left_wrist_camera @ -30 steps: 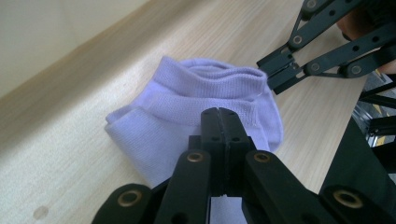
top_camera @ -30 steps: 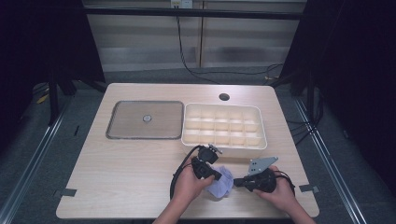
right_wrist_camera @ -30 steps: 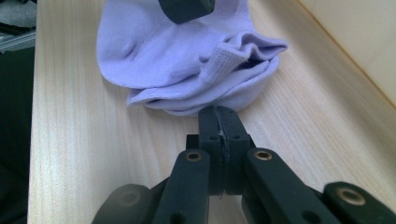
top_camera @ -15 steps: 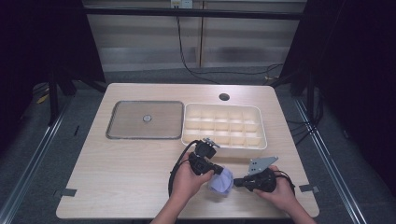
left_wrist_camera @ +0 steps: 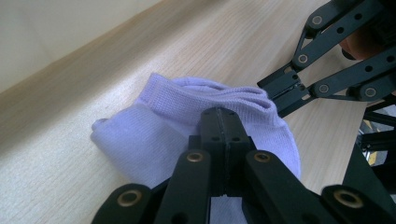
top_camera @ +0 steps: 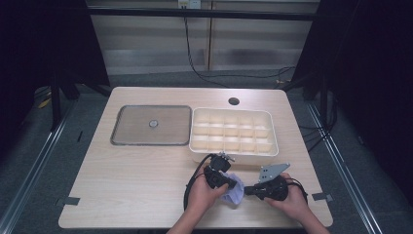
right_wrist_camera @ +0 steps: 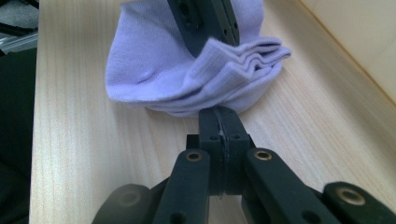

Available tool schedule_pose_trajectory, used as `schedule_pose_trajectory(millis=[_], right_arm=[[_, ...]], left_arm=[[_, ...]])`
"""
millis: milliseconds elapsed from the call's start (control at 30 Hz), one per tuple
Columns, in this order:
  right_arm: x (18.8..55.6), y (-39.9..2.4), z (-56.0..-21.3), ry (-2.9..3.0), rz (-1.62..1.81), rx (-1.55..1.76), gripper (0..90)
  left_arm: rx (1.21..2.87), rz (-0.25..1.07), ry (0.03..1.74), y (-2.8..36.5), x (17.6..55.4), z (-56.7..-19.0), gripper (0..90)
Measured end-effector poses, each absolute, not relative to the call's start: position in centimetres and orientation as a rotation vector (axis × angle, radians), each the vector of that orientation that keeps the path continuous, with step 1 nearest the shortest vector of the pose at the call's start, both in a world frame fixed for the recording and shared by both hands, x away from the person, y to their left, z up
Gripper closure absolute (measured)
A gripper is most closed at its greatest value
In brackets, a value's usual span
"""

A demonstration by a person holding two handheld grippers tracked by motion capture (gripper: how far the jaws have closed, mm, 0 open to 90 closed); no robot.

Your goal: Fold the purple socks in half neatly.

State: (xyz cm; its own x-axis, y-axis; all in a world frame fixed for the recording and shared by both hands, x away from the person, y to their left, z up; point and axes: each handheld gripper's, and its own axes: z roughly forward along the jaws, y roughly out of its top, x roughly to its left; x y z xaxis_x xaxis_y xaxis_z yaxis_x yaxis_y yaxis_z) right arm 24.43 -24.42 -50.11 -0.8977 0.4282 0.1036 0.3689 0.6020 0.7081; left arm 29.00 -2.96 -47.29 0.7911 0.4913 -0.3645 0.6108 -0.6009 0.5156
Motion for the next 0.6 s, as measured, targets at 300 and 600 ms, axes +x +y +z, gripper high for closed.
schedule_pose_trajectory(millis=[300, 600], right_arm=[[24.4, -24.4, -50.1, 2.739, 1.176, 0.671, 90.0], [24.4, -24.4, -50.1, 2.744, 1.185, 0.672, 90.0]], left_arm=[[2.375, -0.193, 0.792, -3.3, 28.5, -47.6, 87.4], [2.366, -0.183, 0.789, -2.2, 28.6, -46.4, 81.8]])
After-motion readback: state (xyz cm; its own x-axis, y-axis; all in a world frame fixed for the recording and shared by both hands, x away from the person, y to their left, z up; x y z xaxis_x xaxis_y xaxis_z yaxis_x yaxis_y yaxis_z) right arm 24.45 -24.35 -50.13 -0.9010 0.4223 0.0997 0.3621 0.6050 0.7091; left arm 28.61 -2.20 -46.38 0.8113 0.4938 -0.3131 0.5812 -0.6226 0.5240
